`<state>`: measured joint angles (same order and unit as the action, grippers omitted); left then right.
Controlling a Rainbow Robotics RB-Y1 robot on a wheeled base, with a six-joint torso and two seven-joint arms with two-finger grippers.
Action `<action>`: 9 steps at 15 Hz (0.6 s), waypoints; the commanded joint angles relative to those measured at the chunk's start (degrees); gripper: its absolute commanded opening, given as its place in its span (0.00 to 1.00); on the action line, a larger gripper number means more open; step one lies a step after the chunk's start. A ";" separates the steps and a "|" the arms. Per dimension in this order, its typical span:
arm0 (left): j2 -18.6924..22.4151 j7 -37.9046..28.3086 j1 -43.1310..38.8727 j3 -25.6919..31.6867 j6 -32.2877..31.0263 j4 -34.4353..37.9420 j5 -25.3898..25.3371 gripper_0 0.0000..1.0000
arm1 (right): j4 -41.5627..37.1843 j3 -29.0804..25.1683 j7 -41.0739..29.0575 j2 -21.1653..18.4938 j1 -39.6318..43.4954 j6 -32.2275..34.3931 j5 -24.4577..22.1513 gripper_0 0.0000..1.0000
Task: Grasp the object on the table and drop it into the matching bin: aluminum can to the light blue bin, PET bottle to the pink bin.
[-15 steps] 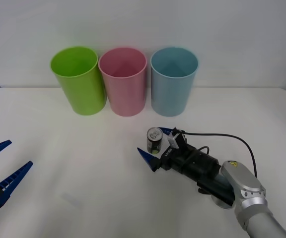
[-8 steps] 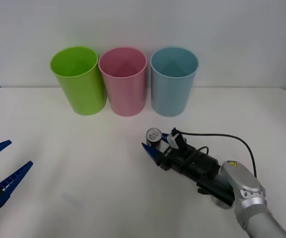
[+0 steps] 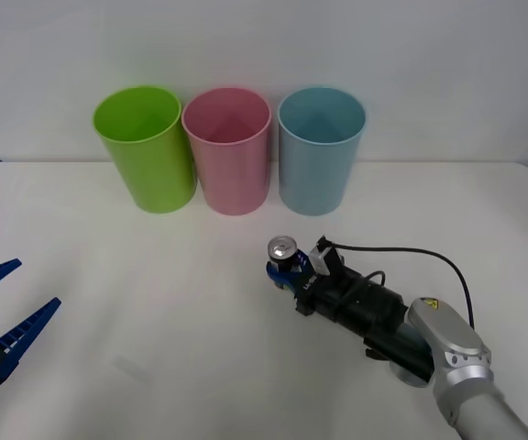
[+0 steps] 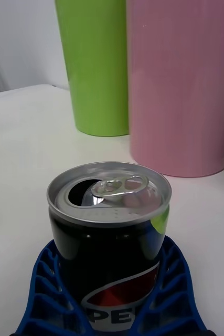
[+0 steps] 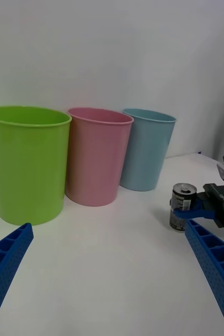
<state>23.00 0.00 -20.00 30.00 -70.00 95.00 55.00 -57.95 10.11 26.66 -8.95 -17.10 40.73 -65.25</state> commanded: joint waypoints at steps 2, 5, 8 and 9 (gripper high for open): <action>0.00 0.00 0.00 0.00 0.00 0.00 0.00 1.00 | -5.16 0.00 -0.91 -1.68 2.86 0.14 0.65 0.00; 0.00 0.00 0.00 0.00 0.00 0.00 0.00 1.00 | -12.28 0.09 -4.33 -4.14 7.35 0.14 1.26 0.00; 0.00 0.00 0.00 0.00 0.00 0.00 0.00 1.00 | -22.47 0.09 -10.57 -7.66 13.76 -0.13 1.88 0.00; 0.00 0.00 0.00 0.00 0.00 0.00 0.00 1.00 | -25.46 -0.09 -12.33 -8.89 15.70 -0.57 2.23 0.00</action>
<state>23.00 0.00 -20.00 30.00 -70.00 95.00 55.00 -81.12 10.14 15.72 -16.93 -2.86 40.49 -63.29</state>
